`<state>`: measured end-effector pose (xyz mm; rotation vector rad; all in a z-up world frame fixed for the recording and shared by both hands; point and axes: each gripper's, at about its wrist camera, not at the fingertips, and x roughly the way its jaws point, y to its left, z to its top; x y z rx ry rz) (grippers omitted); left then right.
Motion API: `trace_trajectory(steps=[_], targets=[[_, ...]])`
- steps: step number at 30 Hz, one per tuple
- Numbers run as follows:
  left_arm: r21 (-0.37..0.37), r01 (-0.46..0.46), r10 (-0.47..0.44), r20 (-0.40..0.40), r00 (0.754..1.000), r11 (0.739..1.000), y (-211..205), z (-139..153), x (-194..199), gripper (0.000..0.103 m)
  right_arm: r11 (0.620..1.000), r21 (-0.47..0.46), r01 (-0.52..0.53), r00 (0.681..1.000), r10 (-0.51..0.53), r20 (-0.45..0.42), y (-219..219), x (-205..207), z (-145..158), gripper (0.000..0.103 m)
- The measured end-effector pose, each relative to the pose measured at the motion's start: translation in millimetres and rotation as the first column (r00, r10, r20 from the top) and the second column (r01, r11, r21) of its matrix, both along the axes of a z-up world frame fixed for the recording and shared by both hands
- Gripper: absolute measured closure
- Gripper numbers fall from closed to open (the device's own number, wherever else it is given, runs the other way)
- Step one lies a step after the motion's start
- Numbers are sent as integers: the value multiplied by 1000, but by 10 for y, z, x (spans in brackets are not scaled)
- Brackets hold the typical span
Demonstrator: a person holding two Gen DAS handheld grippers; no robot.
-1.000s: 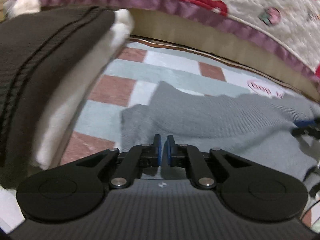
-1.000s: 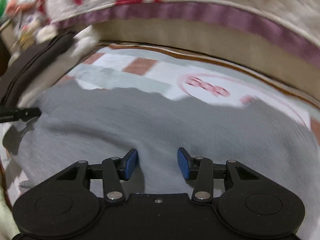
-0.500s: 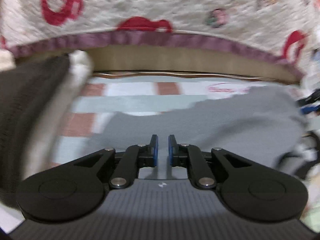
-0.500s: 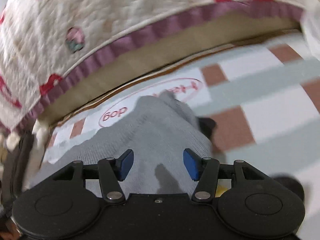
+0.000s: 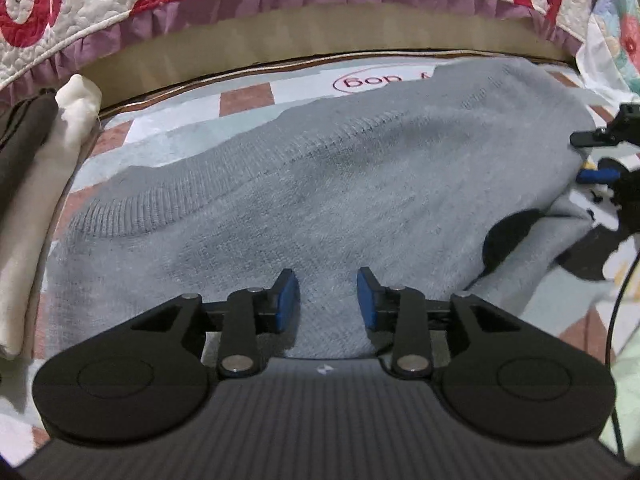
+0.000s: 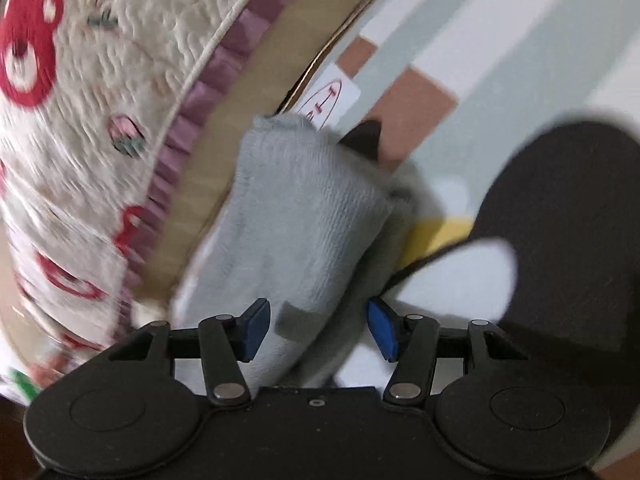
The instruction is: Fold clothes
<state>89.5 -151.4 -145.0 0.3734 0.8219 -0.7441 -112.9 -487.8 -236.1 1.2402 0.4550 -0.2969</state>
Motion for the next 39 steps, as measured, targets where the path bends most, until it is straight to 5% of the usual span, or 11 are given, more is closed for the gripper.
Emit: trace_trajectory(steps=[7, 8, 10, 11, 15, 20, 26, 30, 36, 39], targets=[[-135, -34, 17, -119, 993, 990, 176, -6, 155, 70, 992, -126, 22, 1000, -19, 24, 71, 492, 115, 38], [-180, -29, 3, -141, 990, 983, 202, -11, 173, 70, 991, -128, 25, 999, -19, 45, 95, 585, 88, 41], [-269, -20, -30, -180, 983, 963, 253, -19, 205, 70, 994, -103, 44, 995, -35, 91, 99, 658, 71, 72], [-282, -5, -48, -180, 983, 960, 252, -30, 192, 70, 994, -91, 61, 990, -49, 130, 105, 644, 95, 72], [-211, 55, -85, -139, 987, 976, 154, -89, 76, 70, 966, -258, 8, 987, 34, 157, 210, 655, 495, 74], [-264, -1, -60, -221, 973, 964, 193, -122, 183, 69, 891, -447, -79, 985, 138, 101, 360, 801, 909, 74], [-334, -72, -30, -290, 957, 940, 293, -141, 308, 69, 837, -529, -140, 972, 217, 87, 521, 982, 1337, 74], [-419, 17, -111, -199, 974, 908, 285, 42, 186, 68, 805, -562, -190, 966, 255, 38, 577, 1159, 1562, 75], [-280, 142, -194, -168, 966, 949, -25, -185, 6, 61, 783, -585, -211, 968, 252, -12, 672, 1114, 1562, 75], [-282, 138, -189, -163, 968, 949, -84, -216, 11, 61, 764, -609, -215, 972, 230, -54, 734, 1029, 1474, 75]])
